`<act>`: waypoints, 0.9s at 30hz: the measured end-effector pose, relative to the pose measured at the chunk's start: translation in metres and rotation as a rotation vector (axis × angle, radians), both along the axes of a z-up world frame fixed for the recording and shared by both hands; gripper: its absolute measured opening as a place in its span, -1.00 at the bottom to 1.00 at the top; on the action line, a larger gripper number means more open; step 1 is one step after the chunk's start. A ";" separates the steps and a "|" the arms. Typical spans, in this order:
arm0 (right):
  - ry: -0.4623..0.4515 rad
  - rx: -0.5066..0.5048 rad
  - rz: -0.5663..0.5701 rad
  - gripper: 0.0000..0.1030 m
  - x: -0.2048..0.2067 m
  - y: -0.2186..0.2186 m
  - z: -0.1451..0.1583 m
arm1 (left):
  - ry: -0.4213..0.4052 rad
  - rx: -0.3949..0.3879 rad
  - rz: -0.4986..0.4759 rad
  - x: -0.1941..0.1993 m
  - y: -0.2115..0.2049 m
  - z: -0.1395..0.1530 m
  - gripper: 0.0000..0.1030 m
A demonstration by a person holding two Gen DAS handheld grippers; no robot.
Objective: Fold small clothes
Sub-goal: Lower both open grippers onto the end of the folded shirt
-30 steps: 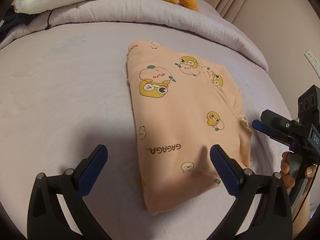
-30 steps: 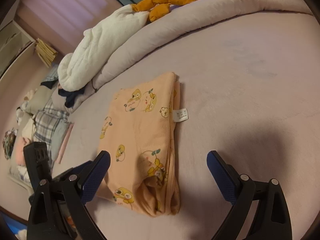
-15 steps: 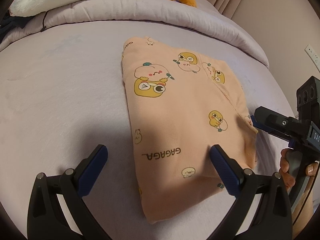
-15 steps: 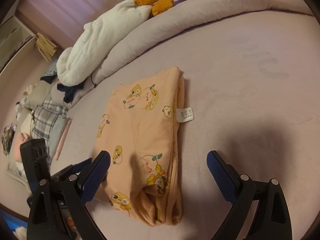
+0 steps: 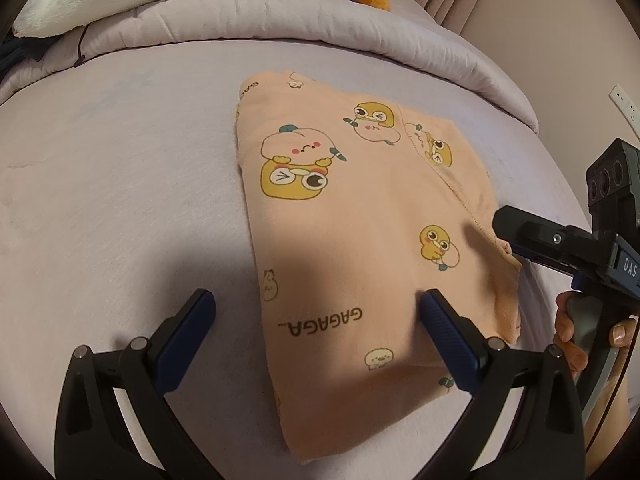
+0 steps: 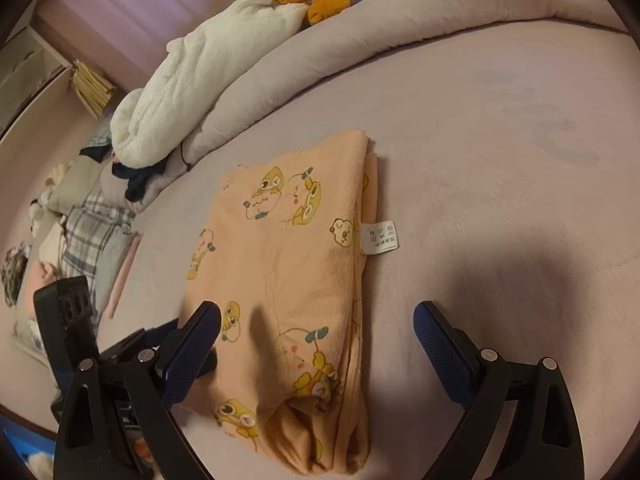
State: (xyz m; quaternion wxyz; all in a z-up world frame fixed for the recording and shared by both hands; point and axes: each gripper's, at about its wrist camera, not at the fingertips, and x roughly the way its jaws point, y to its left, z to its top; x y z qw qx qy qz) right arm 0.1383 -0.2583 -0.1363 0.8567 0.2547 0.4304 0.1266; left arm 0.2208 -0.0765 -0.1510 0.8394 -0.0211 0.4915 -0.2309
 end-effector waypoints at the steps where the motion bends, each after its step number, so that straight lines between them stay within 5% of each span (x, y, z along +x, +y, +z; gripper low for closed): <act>1: 0.000 0.002 -0.001 0.87 0.001 0.000 -0.001 | 0.000 0.001 -0.002 0.000 0.000 -0.001 0.99; 27: -0.025 0.056 0.073 0.87 0.029 0.011 -0.005 | -0.008 -0.015 -0.043 0.011 -0.017 -0.004 0.99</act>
